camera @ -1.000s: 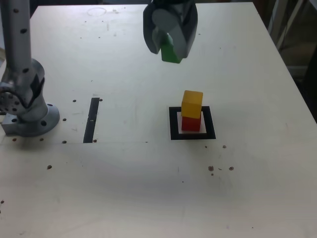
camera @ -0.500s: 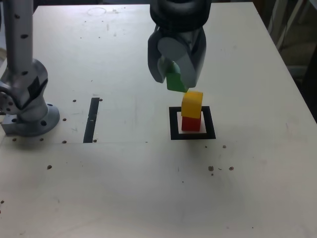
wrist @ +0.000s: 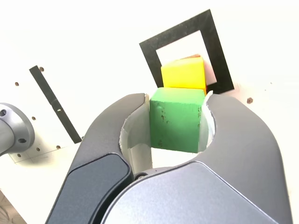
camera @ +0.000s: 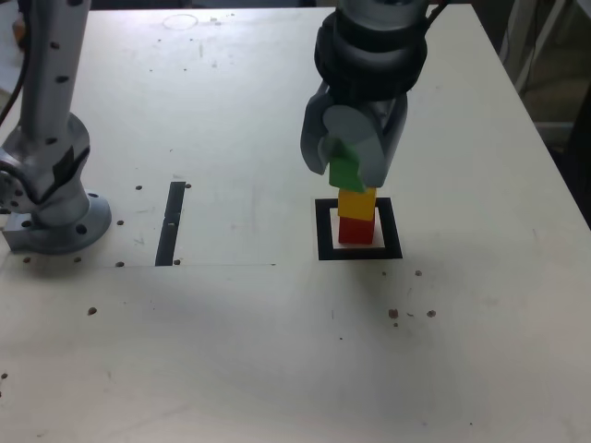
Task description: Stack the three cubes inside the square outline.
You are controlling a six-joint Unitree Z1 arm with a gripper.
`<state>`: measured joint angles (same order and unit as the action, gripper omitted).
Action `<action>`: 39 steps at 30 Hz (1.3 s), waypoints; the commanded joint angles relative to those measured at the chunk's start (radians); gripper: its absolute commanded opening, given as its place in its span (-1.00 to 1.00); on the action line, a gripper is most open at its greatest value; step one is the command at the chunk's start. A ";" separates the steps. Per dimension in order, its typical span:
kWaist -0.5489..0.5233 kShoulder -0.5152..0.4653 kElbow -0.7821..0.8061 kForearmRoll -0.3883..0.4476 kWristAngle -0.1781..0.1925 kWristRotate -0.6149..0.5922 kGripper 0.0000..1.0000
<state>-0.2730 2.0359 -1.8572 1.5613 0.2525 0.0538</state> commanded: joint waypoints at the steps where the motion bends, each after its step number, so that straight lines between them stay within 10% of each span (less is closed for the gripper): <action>1: 0.005 0.002 -0.004 0.009 0.003 0.004 -0.51; 24: 0.050 0.036 -0.007 -0.008 0.010 0.038 -0.16; 39: 0.052 0.014 0.013 -0.006 0.003 0.029 0.89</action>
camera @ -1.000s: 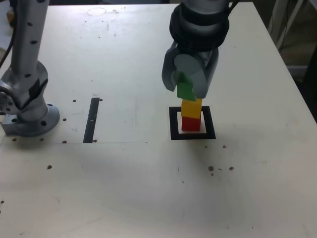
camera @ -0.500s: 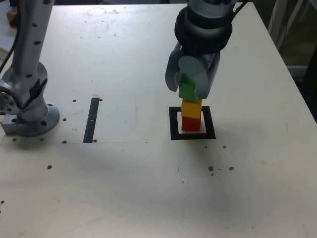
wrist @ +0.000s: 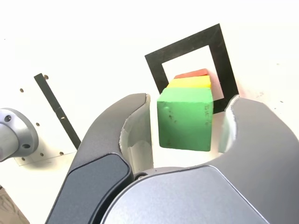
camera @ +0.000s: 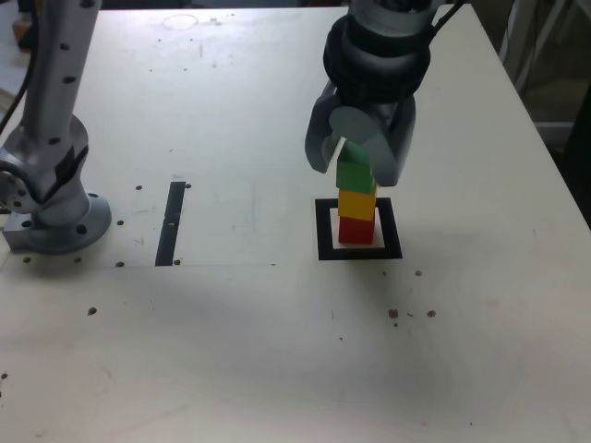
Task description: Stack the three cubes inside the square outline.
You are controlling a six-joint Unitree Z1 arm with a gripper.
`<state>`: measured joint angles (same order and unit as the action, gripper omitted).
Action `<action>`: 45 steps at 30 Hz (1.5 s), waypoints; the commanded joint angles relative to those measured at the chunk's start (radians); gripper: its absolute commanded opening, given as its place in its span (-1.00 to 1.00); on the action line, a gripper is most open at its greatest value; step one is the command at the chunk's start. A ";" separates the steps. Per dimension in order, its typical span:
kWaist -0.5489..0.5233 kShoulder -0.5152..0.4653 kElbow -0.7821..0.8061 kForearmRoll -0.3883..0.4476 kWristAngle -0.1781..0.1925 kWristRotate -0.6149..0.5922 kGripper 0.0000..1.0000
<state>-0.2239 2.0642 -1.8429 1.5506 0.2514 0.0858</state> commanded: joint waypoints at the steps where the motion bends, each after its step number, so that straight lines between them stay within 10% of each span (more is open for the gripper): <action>1: 0.003 -0.019 -0.001 0.007 0.007 -0.004 0.93; 9: 0.003 -0.118 0.016 0.026 0.013 -0.006 0.99; 30: 0.002 -0.464 0.449 0.027 -0.136 -0.171 0.99; 45: 0.056 -0.502 0.822 -0.235 -0.148 -0.212 0.99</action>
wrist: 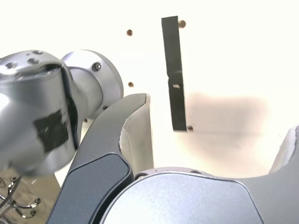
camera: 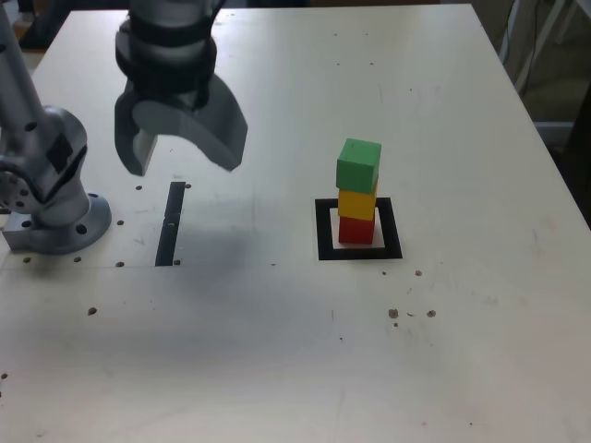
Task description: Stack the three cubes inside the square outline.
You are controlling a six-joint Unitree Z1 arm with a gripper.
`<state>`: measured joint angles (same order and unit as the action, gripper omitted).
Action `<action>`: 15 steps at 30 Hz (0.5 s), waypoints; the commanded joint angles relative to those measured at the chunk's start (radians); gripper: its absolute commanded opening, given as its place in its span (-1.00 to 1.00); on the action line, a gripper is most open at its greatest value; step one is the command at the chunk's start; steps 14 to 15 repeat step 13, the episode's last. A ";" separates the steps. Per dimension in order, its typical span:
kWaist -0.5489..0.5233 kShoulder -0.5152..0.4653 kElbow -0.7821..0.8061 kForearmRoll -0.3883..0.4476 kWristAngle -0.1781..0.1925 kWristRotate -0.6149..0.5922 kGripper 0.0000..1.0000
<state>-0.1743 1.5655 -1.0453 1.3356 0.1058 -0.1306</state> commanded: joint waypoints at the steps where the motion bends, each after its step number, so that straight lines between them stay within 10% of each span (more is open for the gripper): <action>1: 0.011 -0.004 0.052 -0.042 -0.003 0.007 0.99; 15: 0.046 -0.006 0.265 -0.222 0.002 0.044 0.99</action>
